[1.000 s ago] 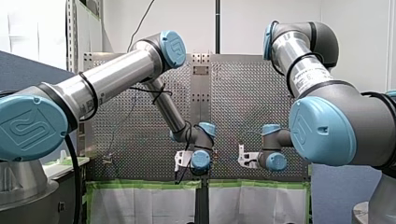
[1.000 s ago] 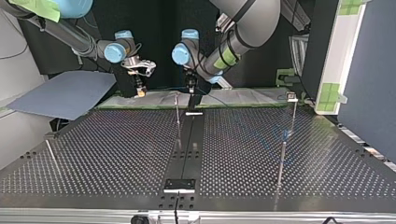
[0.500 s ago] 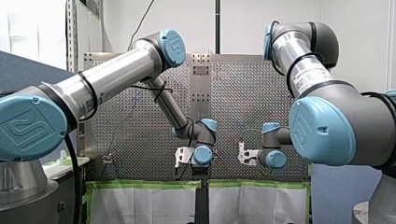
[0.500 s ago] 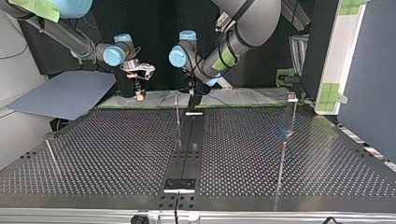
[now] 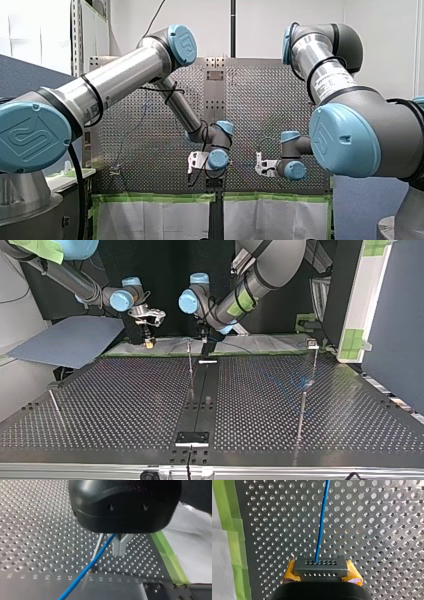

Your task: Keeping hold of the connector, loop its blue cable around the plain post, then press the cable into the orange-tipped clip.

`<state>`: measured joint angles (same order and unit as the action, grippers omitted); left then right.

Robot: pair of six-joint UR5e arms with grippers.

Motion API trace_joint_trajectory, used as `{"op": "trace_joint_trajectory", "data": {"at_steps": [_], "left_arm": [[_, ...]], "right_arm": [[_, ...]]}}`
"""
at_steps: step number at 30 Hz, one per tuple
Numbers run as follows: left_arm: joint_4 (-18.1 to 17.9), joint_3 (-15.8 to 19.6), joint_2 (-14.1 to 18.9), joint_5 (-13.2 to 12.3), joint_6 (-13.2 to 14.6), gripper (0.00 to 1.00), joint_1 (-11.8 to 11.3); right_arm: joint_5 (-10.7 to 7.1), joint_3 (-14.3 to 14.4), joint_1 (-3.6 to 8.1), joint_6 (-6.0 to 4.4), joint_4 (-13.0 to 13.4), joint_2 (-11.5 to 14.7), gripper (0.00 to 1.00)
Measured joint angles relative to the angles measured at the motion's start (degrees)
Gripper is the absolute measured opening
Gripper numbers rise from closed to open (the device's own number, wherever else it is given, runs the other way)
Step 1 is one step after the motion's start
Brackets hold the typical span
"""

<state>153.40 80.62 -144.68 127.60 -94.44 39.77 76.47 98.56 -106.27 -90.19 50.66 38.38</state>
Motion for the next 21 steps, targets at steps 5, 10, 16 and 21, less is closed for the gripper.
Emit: {"op": "trace_joint_trajectory", "data": {"at_steps": [5,10,16,21], "left_arm": [[-1.77,0.00,-0.02,-2.03,1.12,0.00,-0.09],[-2.75,0.01,-0.22,-4.17,1.98,0.00,-0.26],[-2.86,0.02,-0.68,-4.82,1.94,0.00,-0.64],[-2.91,0.04,-0.78,-5.30,1.80,0.00,-0.94]], "right_arm": [[-0.05,-0.20,0.02,-0.11,-0.04,0.00,0.00],[-0.08,-0.23,0.02,-0.18,0.00,0.00,0.00],[-0.09,-0.25,-0.01,-0.18,0.00,0.00,0.00],[-0.09,-0.25,0.00,-0.26,-0.03,0.00,0.00]]}}
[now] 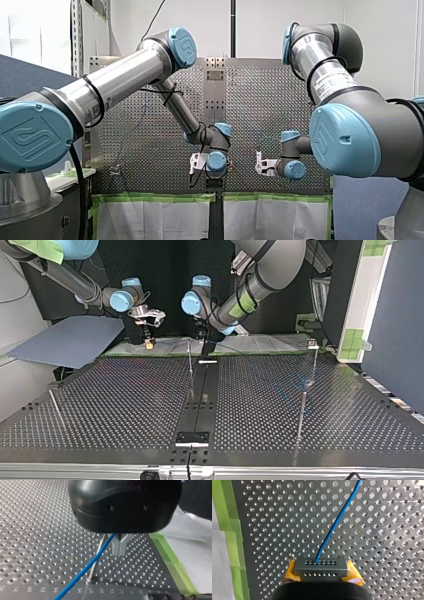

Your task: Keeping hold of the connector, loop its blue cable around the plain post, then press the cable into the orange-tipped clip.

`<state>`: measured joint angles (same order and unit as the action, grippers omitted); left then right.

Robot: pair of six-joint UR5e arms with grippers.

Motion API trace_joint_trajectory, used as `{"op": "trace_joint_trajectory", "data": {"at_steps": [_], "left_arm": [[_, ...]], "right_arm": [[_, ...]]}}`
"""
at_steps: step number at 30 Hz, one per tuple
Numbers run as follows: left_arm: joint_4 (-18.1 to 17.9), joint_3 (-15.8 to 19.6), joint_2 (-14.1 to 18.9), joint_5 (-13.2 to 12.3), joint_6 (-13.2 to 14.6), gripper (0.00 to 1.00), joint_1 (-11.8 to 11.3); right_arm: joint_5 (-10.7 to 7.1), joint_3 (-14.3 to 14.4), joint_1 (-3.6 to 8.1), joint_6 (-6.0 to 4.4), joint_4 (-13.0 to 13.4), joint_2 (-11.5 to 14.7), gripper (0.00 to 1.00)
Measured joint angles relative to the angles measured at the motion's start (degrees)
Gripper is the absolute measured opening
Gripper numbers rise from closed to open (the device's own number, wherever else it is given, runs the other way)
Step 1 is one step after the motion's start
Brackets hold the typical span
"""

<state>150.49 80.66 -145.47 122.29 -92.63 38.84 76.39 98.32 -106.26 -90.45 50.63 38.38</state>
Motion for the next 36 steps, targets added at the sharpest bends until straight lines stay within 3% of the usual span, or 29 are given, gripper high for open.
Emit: {"op": "trace_joint_trajectory", "data": {"at_steps": [16,36], "left_arm": [[-0.78,-0.16,-1.16,-3.25,-1.86,0.00,-1.19],[0.56,-4.45,-1.28,-4.78,-3.07,0.00,-3.80]], "right_arm": [[0.24,0.00,0.97,-1.09,-0.24,0.00,0.00],[0.10,-1.12,2.18,-2.09,-0.19,0.00,0.00]]}}
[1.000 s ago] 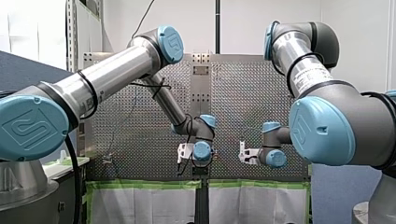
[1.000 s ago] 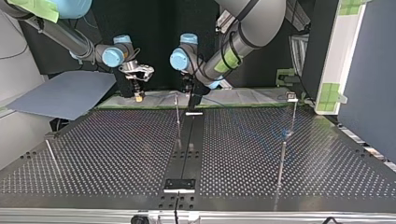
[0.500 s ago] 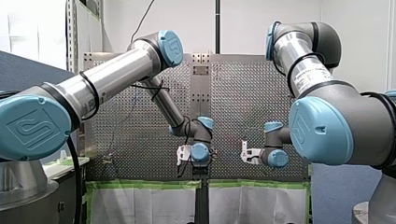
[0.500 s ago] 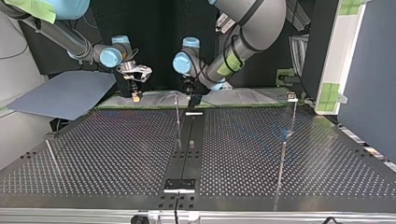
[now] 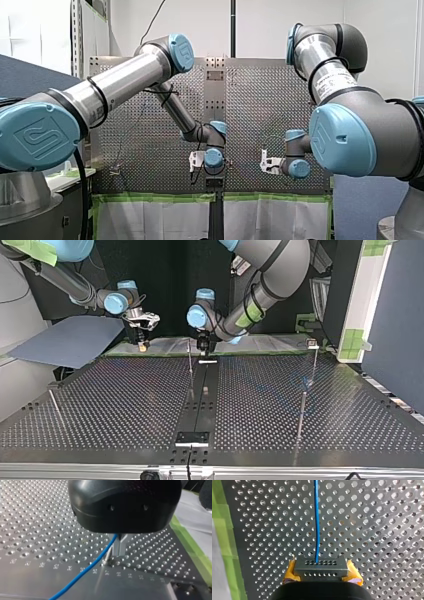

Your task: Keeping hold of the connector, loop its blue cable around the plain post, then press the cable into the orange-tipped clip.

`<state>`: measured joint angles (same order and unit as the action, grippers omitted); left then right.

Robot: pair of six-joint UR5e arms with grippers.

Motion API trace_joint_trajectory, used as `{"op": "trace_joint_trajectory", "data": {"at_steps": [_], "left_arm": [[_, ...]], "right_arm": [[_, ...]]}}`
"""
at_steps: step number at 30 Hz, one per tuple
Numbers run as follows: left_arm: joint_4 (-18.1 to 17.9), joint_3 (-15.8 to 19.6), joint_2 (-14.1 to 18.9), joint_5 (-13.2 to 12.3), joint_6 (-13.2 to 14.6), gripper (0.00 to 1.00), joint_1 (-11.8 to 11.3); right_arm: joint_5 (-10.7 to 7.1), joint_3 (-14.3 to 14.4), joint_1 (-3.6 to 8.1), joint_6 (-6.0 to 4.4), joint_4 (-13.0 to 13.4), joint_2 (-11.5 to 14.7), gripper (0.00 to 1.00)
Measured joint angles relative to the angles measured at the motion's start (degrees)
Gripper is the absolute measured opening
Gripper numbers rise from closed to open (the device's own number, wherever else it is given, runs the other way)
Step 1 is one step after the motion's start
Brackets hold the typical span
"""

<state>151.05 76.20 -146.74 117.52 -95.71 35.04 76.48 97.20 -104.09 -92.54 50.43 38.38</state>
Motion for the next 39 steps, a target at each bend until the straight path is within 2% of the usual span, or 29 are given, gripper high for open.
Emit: {"op": "trace_joint_trajectory", "data": {"at_steps": [11,39], "left_arm": [[0.23,-0.55,-0.29,-1.88,0.00,0.00,-1.45],[1.46,-2.18,-0.36,-3.35,-0.09,0.00,-3.93]], "right_arm": [[-0.42,-1.65,0.19,-0.53,0.02,-0.01,0.00],[-1.28,-4.42,0.24,-1.77,-0.18,-0.24,0.00]]}}
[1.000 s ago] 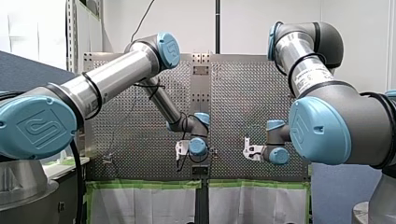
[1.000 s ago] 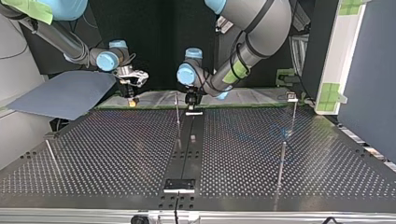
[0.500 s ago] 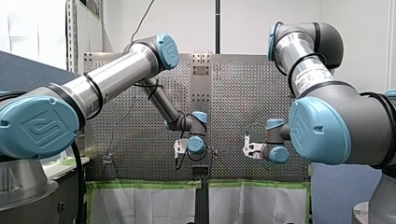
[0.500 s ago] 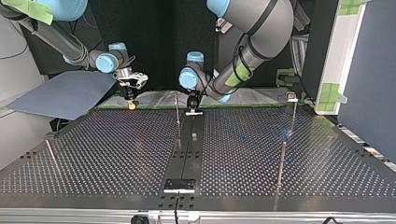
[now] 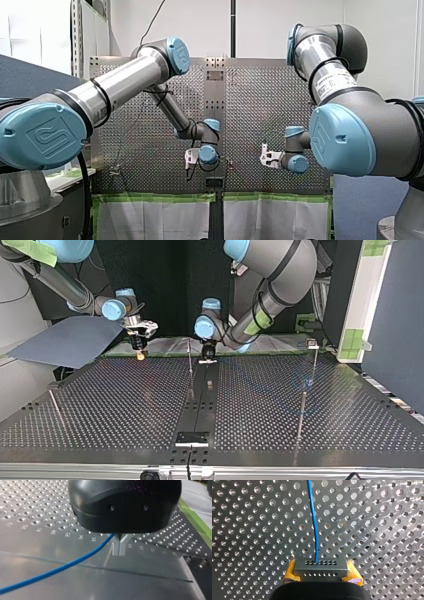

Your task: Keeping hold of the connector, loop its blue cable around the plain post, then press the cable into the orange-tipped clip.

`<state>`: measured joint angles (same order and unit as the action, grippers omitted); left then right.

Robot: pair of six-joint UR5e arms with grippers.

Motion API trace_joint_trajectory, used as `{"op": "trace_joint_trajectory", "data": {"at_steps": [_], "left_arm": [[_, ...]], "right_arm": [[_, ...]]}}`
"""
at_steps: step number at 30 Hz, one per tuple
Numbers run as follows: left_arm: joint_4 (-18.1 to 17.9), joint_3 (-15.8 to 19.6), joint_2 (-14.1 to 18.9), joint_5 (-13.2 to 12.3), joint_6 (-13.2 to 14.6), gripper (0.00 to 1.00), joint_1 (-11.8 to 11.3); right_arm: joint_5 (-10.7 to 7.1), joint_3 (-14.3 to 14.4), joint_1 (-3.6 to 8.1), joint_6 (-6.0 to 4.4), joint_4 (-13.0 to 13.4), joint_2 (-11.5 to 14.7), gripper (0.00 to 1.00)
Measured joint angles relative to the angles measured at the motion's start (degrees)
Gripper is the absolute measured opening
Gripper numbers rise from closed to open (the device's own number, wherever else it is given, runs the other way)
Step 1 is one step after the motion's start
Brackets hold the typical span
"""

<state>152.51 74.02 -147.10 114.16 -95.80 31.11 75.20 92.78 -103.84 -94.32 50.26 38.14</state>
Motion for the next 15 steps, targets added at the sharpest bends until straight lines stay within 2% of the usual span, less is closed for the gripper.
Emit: {"op": "trace_joint_trajectory", "data": {"at_steps": [7,15], "left_arm": [[0.65,-1.08,-0.74,-0.42,-0.16,0.00,-0.02],[3.84,-5.23,-4.25,-0.38,-1.07,0.00,0.65]], "right_arm": [[-0.07,-0.24,0.04,-0.09,-0.06,-0.07,0.00],[-0.23,-0.40,0.48,-0.47,0.44,-0.14,0.00]]}}
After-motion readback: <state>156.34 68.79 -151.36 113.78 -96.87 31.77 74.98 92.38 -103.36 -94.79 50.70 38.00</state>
